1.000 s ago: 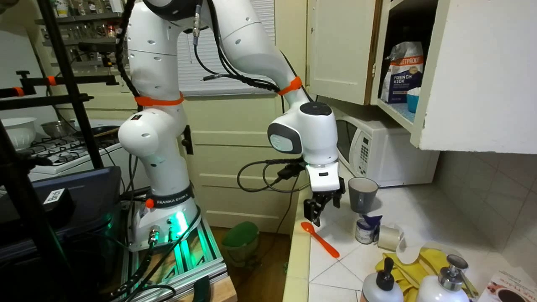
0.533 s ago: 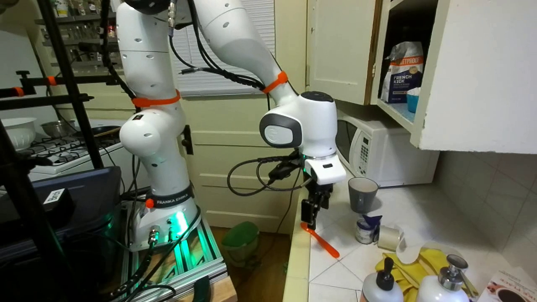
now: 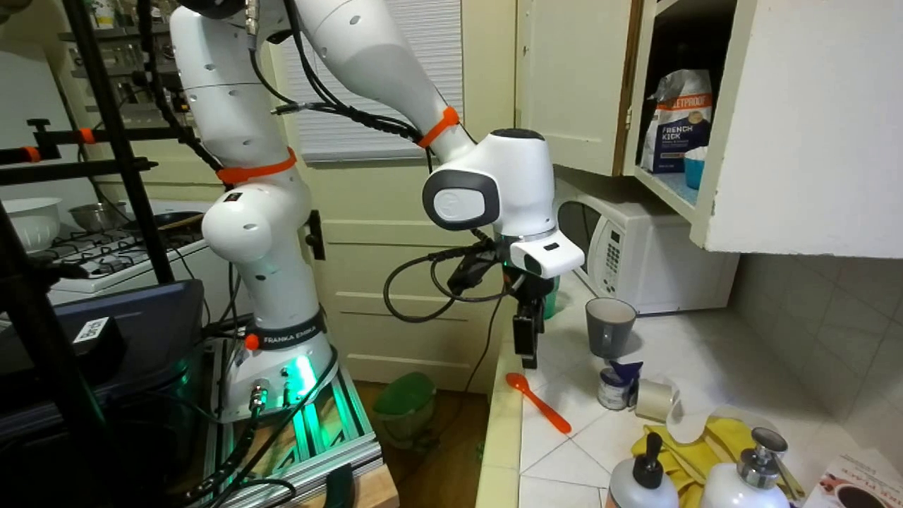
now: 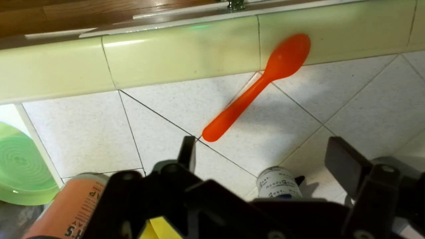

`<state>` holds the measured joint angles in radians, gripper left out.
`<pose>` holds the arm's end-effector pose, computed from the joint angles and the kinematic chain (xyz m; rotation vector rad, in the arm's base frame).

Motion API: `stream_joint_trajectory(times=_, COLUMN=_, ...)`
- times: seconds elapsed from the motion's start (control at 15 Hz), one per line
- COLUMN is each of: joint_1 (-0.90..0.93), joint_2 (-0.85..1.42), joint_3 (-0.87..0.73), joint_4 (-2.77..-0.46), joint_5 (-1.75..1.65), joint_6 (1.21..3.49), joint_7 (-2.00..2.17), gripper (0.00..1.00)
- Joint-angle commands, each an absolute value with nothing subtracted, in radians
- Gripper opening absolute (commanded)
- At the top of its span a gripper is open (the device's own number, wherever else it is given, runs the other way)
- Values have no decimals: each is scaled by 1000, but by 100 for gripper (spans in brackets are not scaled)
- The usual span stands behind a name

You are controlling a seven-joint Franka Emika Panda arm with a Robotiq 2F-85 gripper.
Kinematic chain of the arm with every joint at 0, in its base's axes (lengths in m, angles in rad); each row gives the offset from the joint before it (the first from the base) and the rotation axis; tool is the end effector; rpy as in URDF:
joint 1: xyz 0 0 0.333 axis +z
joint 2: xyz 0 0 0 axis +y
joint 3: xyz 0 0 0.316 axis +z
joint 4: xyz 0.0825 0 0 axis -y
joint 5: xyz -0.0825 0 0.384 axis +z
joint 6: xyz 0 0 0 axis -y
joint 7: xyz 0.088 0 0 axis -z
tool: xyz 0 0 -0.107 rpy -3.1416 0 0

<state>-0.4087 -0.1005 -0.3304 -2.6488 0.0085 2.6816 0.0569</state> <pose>0.3225 -0.2914 0.2867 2.8775 -1.2232 0.2078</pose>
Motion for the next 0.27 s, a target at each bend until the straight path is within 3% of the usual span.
stream_joint_trajectory(times=0.0, joint_1=-388, joint_2=-196, joint_3=-341, joint_4=-2688, joint_5=29, joint_6=2637, joint_7=7, gripper=100)
stream_joint_trajectory(times=0.2, joint_1=-392, joint_2=-158, joint_3=-336, joint_4=-2664, joint_5=9, joint_6=2666, joint_7=37, gripper=100)
